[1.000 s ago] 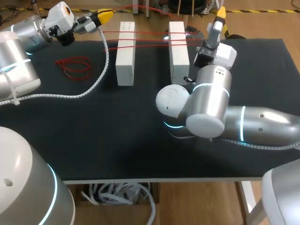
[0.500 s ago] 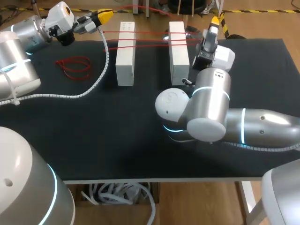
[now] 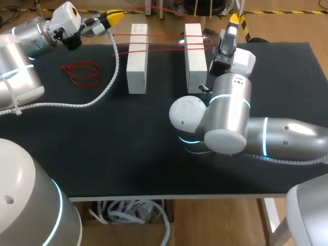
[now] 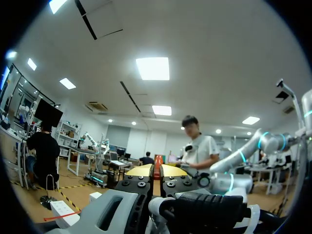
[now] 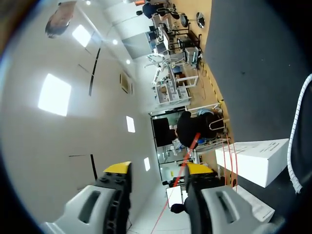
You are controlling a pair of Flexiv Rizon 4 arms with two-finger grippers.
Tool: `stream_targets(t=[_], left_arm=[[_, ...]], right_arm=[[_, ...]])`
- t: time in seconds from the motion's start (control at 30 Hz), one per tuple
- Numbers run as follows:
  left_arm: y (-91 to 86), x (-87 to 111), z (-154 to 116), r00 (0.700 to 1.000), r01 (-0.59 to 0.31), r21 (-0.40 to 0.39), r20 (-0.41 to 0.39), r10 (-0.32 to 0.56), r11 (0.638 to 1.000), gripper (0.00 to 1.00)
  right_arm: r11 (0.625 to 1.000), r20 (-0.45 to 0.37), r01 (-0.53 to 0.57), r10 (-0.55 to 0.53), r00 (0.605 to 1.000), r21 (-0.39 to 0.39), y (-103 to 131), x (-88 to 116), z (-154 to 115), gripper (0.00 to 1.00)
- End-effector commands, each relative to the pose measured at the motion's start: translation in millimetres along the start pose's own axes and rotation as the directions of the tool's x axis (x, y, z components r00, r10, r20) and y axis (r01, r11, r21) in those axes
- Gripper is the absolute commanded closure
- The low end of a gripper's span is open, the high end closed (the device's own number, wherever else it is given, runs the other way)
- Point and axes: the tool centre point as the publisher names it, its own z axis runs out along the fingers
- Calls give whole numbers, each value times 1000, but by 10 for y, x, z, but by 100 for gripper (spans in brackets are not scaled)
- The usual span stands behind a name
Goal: Grab the tape and strap the tape.
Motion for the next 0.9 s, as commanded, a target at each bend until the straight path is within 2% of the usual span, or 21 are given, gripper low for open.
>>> stream_targets(t=[0.03, 0.13, 0.2, 0.23, 0.27, 0.47, 0.53, 0.6, 0.63, 0.9], left_arm=[[5, 4, 1, 1000, -1, 1, 1, 1, 1000, 100], [5, 4, 1, 1000, -1, 1, 1, 1, 1000, 100], [5, 4, 1, 1000, -1, 1, 1, 1, 1000, 100], [5, 4, 1, 1000, -1, 1, 1, 1, 1000, 100], [5, 4, 1, 1000, -1, 1, 1, 1, 1000, 100], [5, 4, 1, 1000, -1, 1, 1, 1, 1000, 100], [5, 4, 1, 1000, -1, 1, 1, 1, 1000, 100], [5, 4, 1, 1000, -1, 1, 1, 1, 1000, 100], [5, 4, 1, 1000, -1, 1, 1, 1, 1000, 100], [5, 4, 1, 1000, -1, 1, 1, 1, 1000, 100]], right_arm=[[1000, -1, 0, 0, 1000, -2, -38, 8, 22, 51], [1000, -2, 1, -1, 1000, 2, -57, 6, 22, 62], [1000, -1, 2, -2, 1000, 3, -66, 3, 20, 64], [1000, -1, 2, -2, 1000, 4, -72, 4, 18, 68], [1000, -2, 3, -3, 1000, 4, -77, 3, 17, 76], [1000, -2, 5, -5, 1000, 6, -93, 0, 15, 78], [1000, -3, 6, -6, 1000, 5, -95, 0, 15, 86], [1000, -3, 7, -7, 1000, 4, -96, 0, 16, 89], [1000, -6, 9, -9, 1000, 3, -98, 0, 16, 100], [999, -16, 53, -52, 999, 5, -93, 2, 18, 100]])
